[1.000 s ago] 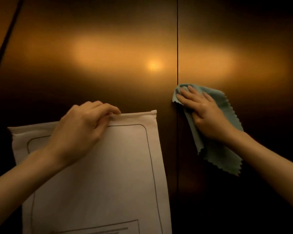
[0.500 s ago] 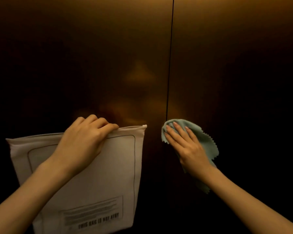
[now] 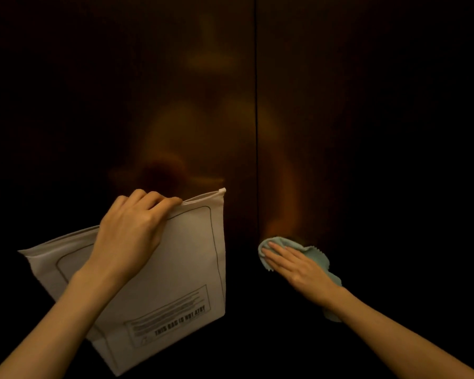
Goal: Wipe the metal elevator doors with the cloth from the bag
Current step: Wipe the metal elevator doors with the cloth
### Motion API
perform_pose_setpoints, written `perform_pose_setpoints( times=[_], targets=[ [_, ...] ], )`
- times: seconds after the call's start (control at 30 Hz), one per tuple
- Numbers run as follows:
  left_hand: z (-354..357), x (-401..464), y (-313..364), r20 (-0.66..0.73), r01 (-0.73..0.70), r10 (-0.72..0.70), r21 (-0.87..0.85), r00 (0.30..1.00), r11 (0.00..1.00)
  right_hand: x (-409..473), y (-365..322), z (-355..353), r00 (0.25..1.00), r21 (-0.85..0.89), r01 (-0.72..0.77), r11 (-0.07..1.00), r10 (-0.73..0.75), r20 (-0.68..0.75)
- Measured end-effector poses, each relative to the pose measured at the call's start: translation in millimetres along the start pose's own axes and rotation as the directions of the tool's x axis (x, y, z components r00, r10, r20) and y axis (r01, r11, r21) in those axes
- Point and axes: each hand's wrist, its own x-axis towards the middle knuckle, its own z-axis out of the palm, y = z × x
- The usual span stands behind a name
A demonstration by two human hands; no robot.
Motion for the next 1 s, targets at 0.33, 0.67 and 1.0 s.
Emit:
perform_pose_setpoints(
  times=[0.33,0.67,1.0],
  targets=[
    [22,16,13,0.045,-0.053,0.063,-0.206,0.997,0.977,-17,16,-23,0.831,0.162,-0.464,0.871,0.491,-0.261],
    [54,73,93,-0.011,-0.239,0.258,-0.415,0.966,0.878,-102,64,-47,0.513,0.256,-0.746,0.615,0.775,-0.369],
    [67,148,212,-0.139,-0.389,0.364,-0.294,0.921,0.873,-151,176,-71,0.336,0.387,-0.795,0.467,0.87,-0.36]
  ],
)
